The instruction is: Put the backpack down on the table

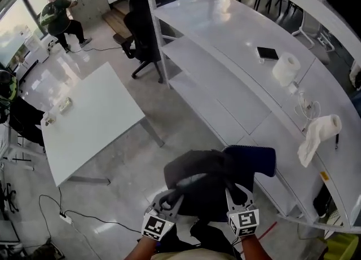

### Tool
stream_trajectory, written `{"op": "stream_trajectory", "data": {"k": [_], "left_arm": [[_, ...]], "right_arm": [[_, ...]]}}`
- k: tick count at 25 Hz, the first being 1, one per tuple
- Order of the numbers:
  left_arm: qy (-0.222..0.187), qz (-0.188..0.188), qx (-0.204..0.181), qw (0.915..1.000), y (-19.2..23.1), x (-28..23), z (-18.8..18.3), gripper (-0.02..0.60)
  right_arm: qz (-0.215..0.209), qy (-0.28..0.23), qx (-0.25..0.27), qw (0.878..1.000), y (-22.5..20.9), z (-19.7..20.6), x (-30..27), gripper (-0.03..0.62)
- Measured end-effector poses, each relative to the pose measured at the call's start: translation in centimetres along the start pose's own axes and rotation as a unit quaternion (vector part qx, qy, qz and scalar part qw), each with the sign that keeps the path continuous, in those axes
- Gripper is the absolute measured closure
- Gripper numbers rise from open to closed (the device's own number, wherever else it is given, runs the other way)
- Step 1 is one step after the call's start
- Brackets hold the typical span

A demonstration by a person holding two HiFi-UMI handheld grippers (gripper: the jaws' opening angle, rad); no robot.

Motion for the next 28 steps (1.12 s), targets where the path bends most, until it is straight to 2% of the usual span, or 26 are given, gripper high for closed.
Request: {"op": "stream_trajectory", "data": {"k": [8, 13, 23, 28], "left_arm": [[-0.038, -0.032, -0.04, 0.9979, 6.2, 8.2, -5.5, 0.5], [-0.068, -0.045, -0.05, 0.9955, 10.5, 13.3, -8.1, 0.5], [-0.102, -0.074, -0.075, 0.9891, 20.1, 22.0, -11.6, 0.5], [-0.122, -0.113, -0.082, 0.9827, 24.3, 26.5, -12.9, 0.5]], "right_arm": [[-0.014, -0.06, 0.002, 0.998, 7.5, -8.7, -0.8, 0.502], [-0.023, -0.091, 0.016, 0.995, 12.5, -14.3, -2.4, 0.502], [-0.045, -0.139, 0.034, 0.989, 22.4, -23.0, -7.2, 0.503], [-0.077, -0.161, 0.052, 0.983, 27.4, -27.5, -10.1, 0.503]]}}
Point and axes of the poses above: the fingertips, and each gripper's own axes: x backward along the fingers, y to its left, z out of its underside, the point moved 9 cm from there along x, backward along the fingers, and after that the axes turned 12 degrees about z, right-handed, at the moved point
